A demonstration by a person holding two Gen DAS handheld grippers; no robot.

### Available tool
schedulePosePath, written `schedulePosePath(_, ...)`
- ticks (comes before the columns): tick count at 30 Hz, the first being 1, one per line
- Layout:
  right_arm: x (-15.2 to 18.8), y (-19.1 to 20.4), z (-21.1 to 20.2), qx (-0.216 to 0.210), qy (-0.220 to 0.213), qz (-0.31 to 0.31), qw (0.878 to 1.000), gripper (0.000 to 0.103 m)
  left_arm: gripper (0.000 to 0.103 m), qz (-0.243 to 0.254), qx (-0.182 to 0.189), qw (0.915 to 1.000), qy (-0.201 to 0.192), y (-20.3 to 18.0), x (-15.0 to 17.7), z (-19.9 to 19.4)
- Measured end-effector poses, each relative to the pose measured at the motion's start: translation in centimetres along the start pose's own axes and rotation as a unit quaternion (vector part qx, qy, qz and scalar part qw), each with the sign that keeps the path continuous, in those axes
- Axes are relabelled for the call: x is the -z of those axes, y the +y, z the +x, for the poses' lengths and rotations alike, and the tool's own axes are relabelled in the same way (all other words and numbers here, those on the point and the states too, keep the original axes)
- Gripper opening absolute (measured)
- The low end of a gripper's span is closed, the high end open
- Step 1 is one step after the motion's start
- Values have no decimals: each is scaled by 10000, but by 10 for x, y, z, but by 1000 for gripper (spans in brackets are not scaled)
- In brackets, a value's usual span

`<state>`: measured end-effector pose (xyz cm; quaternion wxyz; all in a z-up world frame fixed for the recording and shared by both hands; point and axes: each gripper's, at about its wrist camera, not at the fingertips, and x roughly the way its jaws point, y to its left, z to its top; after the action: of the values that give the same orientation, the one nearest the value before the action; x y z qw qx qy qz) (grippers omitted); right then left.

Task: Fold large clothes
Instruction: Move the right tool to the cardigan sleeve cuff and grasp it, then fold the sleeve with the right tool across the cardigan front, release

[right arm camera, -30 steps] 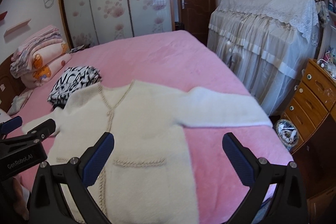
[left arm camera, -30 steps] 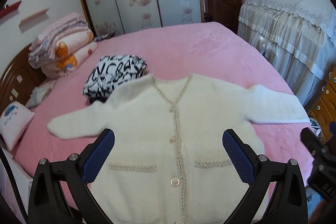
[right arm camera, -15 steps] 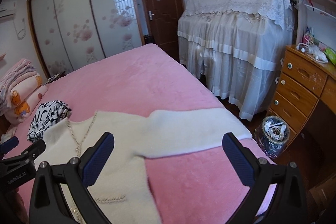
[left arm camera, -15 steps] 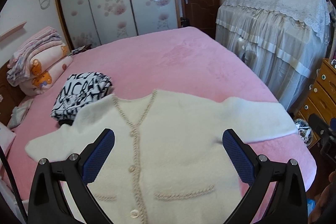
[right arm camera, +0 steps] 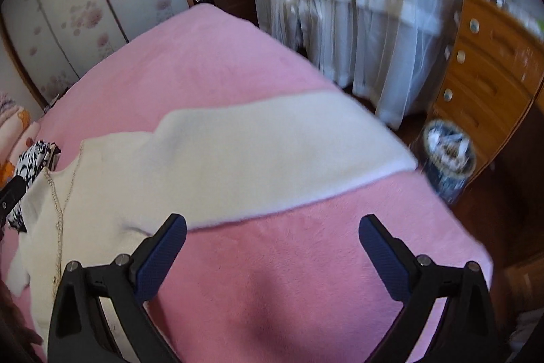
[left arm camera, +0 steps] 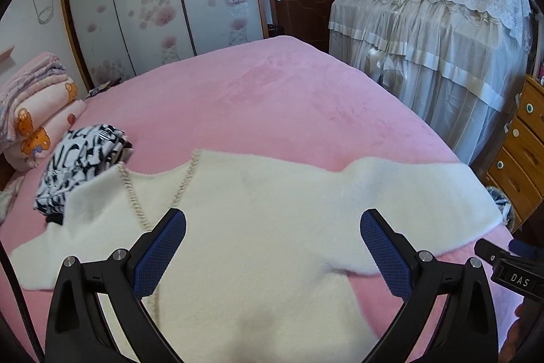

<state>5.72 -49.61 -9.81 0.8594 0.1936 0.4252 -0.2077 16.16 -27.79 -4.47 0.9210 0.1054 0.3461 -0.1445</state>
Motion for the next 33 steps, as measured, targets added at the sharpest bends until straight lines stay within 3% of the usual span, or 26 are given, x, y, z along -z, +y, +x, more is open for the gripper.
schedulePosePath(2, 1, -12, 21, -184, 219, 317, 9991, 88, 102, -72, 98, 9998, 149, -6, 3, 24)
schedulePosePath(4, 0, -26, 41, -379, 402, 727, 9958, 87, 102, -95, 192, 9995, 241, -11, 7, 46)
schedulePosePath(10, -8, -59, 77, -551, 458, 1547, 9854, 87, 102, -39, 197, 9979, 622, -25, 20, 104)
schedulePosePath(16, -26, -77, 98, -455, 333, 2061, 9769, 81, 101, -97, 222, 9956, 900, -25, 25, 130)
schedulePosePath(19, -36, -82, 105, -316, 306, 2174, 9751, 67, 100, -159, 316, 9944, 998, -22, 26, 133)
schedulePosePath(21, -40, -86, 107, -163, 287, 2268, 9734, 51, 100, -201, 364, 9936, 1046, -18, 24, 130)
schedulePosePath(23, -43, -89, 106, -20, 231, 2326, 9723, 24, 100, -235, 407, 9932, 1065, -13, 22, 127)
schedulePosePath(24, -44, -90, 104, 84, 172, 2315, 9726, 17, 100, -251, 422, 9931, 1061, -10, 22, 124)
schedulePosePath(29, -55, -64, 67, 28, -502, 1845, 9815, 9, 100, -303, 352, 9944, 944, 9, 15, 100)
schedulePosePath(33, -69, -6, 24, -443, -1053, 1023, 9882, 9, 100, -702, 410, 9922, 940, 42, 14, 81)
